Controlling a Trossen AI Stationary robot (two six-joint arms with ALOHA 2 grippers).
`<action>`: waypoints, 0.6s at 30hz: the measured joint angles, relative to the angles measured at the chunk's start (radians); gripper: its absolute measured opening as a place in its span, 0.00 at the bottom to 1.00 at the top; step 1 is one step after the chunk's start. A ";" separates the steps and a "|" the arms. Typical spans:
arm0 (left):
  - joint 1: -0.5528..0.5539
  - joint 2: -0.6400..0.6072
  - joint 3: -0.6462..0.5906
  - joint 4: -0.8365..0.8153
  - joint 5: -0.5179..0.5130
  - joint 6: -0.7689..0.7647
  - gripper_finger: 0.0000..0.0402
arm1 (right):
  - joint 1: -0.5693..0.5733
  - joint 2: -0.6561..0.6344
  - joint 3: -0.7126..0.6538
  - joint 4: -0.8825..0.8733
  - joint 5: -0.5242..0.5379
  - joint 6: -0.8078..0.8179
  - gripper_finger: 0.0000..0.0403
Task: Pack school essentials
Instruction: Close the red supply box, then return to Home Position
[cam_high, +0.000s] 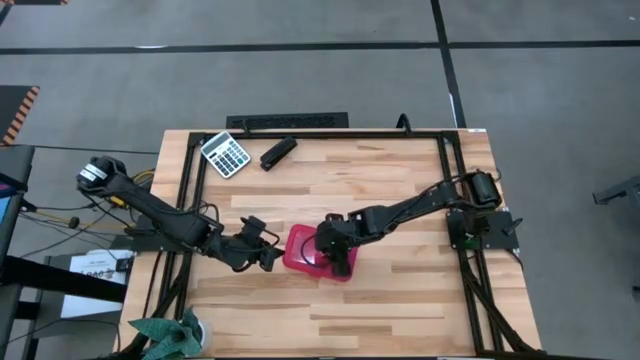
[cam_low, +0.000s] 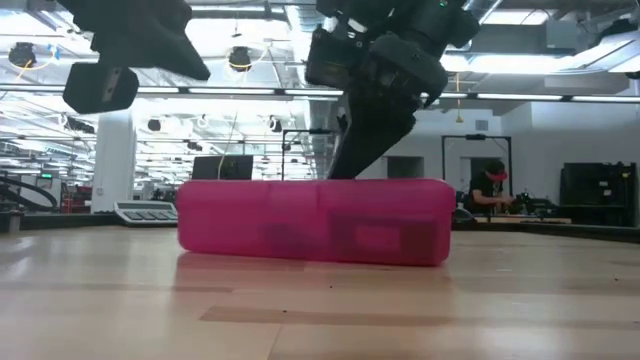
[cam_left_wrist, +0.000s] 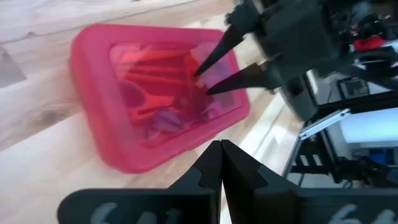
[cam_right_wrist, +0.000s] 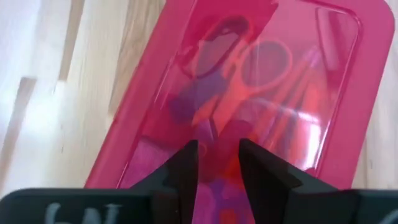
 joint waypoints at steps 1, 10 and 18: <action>0.000 0.006 0.000 -0.003 0.000 0.001 0.00 | -0.001 -0.018 -0.003 -0.004 -0.001 0.002 0.35; 0.000 0.082 -0.001 0.007 0.003 0.069 0.00 | 0.009 -0.217 -0.003 -0.045 0.027 0.126 0.35; 0.015 -0.073 0.002 0.388 0.214 0.411 0.00 | 0.106 -0.455 -0.001 0.124 0.069 0.185 0.35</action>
